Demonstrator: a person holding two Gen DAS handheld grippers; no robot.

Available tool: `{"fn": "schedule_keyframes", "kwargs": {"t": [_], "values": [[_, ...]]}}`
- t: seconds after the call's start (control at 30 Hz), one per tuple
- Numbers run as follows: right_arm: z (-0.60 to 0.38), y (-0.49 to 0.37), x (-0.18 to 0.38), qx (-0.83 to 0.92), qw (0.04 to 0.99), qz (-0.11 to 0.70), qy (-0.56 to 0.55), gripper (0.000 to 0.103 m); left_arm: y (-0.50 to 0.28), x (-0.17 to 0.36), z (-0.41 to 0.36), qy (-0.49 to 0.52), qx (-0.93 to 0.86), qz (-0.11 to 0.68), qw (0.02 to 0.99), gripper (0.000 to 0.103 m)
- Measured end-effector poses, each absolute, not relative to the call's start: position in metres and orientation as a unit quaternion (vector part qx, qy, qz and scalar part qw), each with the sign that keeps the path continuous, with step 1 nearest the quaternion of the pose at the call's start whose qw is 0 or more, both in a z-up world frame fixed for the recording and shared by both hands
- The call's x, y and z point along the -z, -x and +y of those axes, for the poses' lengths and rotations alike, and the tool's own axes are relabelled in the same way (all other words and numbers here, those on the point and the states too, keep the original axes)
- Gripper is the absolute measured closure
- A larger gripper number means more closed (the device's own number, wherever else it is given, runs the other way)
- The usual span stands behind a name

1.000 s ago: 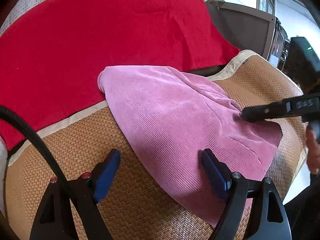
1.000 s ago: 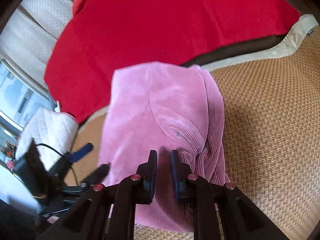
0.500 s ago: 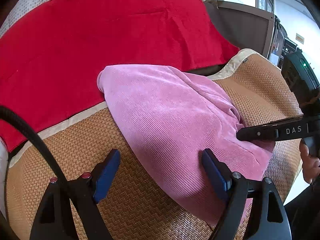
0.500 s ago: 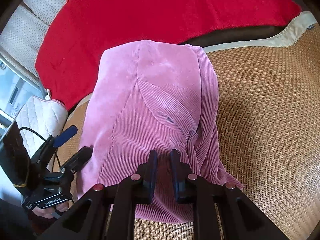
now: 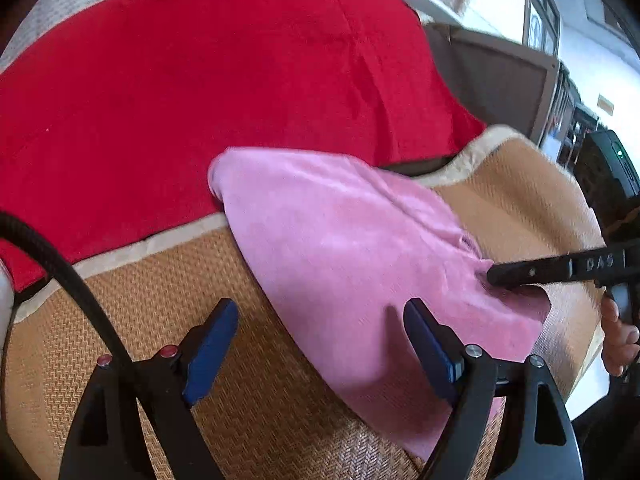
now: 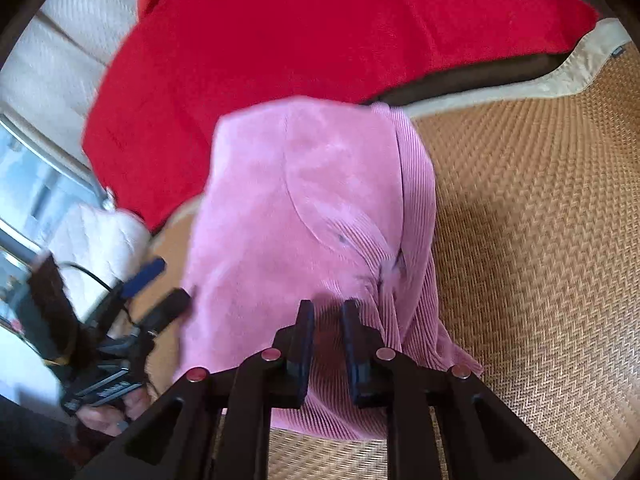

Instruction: Fold large clothes

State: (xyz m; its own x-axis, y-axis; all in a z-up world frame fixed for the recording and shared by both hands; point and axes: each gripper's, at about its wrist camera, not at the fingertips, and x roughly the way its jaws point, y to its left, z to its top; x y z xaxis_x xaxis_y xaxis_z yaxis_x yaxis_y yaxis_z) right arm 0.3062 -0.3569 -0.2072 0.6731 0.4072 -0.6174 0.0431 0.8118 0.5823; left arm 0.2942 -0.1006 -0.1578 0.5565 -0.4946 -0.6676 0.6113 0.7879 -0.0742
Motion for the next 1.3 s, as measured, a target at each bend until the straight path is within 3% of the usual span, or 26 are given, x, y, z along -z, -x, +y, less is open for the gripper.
{"fn": "schedule_keyframes", "kwargs": {"t": [0.17, 0.4, 0.83, 0.97, 1.3], "values": [[-0.363, -0.314, 0.195, -0.103, 0.879, 0.356, -0.3, 0.084, -0.298, 0.157, -0.102, -0.066, 0.313, 0.349, 0.881, 0.018], [-0.362, -0.347, 0.231, -0.089, 0.858, 0.4, -0.309, 0.084, -0.299, 0.18, -0.121, -0.115, 0.3, 0.377, 0.869, 0.017], [-0.387, -0.324, 0.209, -0.104, 0.88, 0.336, -0.319, 0.083, -0.297, 0.164, -0.116, -0.088, 0.304, 0.358, 0.879, 0.017], [-0.382, -0.349, 0.229, -0.094, 0.866, 0.369, -0.323, 0.075, -0.303, 0.18, -0.127, -0.103, 0.284, 0.38, 0.874, 0.017], [-0.398, -0.319, 0.214, -0.107, 0.876, 0.349, -0.316, 0.074, -0.298, 0.167, -0.111, -0.084, 0.282, 0.364, 0.884, 0.017]]}}
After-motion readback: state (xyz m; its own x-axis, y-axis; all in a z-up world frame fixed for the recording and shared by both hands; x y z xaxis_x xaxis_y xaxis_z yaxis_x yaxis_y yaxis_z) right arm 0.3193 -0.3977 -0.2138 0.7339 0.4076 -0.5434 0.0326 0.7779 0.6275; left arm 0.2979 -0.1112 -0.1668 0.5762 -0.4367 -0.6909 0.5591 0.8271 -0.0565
